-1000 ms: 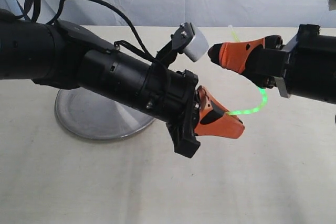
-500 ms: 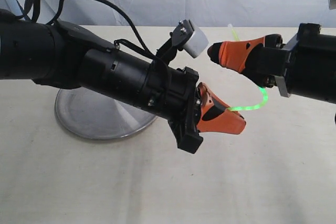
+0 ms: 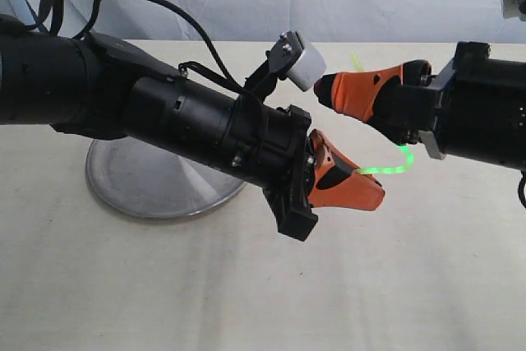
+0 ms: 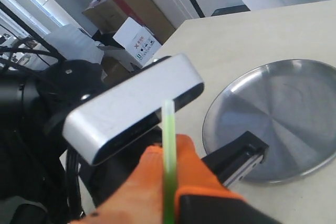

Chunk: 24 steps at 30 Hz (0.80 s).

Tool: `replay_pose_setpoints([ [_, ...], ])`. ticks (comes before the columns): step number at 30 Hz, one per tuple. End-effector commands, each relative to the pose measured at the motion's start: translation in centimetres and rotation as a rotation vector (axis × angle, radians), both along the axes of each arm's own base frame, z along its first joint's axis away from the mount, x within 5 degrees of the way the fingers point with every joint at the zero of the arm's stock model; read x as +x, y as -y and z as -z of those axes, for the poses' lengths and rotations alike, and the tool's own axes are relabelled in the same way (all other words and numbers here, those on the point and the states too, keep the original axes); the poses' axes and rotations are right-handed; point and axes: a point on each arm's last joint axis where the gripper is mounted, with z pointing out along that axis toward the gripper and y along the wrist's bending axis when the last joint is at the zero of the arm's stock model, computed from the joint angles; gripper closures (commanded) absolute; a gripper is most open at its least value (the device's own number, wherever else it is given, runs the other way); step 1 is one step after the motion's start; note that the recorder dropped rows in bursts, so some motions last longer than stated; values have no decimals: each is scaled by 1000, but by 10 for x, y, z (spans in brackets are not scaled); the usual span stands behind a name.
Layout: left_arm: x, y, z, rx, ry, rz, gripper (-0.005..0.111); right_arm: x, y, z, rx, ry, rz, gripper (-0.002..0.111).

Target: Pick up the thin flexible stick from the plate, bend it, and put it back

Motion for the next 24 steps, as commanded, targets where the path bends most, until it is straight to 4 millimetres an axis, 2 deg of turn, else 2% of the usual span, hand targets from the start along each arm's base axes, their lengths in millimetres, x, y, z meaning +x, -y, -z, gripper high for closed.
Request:
replay_pose_setpoints([
  [1, 4, 2, -8, -65, -51, -41, 107, -3, -6, 3, -43, 3, -6, 109],
  [24, 3, 0, -4, -21, -21, -23, 107, -2, -6, 4, -62, 2, 16, 109],
])
